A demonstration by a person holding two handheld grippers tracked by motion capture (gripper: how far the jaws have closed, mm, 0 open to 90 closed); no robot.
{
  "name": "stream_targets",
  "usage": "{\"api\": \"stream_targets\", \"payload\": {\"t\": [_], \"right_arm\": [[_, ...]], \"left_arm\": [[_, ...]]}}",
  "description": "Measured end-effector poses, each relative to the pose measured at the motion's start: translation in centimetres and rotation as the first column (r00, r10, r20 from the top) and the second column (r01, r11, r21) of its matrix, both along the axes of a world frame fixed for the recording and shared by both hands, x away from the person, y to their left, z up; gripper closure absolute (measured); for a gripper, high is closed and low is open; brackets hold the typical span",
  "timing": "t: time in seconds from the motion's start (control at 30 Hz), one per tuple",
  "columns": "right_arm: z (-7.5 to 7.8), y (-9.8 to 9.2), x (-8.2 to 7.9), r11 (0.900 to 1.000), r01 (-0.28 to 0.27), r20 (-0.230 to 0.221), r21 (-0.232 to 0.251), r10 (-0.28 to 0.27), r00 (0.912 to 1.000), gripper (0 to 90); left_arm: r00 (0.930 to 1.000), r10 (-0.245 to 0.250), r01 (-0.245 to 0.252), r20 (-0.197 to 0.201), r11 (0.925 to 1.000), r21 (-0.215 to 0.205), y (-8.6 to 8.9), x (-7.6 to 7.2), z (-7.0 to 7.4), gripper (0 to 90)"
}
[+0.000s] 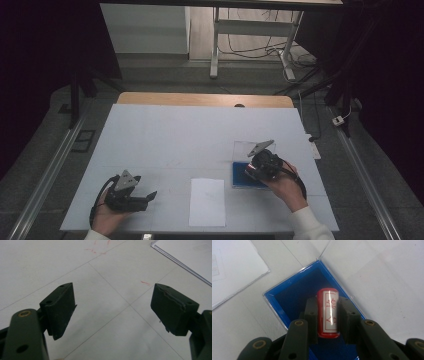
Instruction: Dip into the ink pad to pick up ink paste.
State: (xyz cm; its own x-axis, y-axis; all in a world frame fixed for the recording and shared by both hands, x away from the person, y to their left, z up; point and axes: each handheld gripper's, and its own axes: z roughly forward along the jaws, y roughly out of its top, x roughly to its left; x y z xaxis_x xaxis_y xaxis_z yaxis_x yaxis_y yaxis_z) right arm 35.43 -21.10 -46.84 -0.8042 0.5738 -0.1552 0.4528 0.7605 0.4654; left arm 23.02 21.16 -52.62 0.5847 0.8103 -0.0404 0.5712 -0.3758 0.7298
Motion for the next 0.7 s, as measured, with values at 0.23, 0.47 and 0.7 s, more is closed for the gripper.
{"api": "stream_targets", "payload": {"t": [0.23,0.47,0.7], "right_arm": [[0.0,-0.2,0.1,1.000,-0.010,-0.001,0.009,0.010,0.9999,70.8],[0.3,-1.1,0.2,0.997,-0.019,-0.012,0.073,0.019,0.9997,70.4],[0.7,-1.2,-0.1,0.995,-0.034,0.006,0.093,0.033,0.9994,70.3]], "left_arm": [[1.0000,-0.002,0.002,-0.001,1.0000,0.000,0.0,0.1,0.0,19.9],[1.0000,-0.005,0.005,-0.001,1.0000,-0.003,0.2,0.0,-0.1,20.0],[0.9999,-0.012,0.012,-0.003,0.9999,0.000,0.0,0.0,-0.1,20.0]]}}
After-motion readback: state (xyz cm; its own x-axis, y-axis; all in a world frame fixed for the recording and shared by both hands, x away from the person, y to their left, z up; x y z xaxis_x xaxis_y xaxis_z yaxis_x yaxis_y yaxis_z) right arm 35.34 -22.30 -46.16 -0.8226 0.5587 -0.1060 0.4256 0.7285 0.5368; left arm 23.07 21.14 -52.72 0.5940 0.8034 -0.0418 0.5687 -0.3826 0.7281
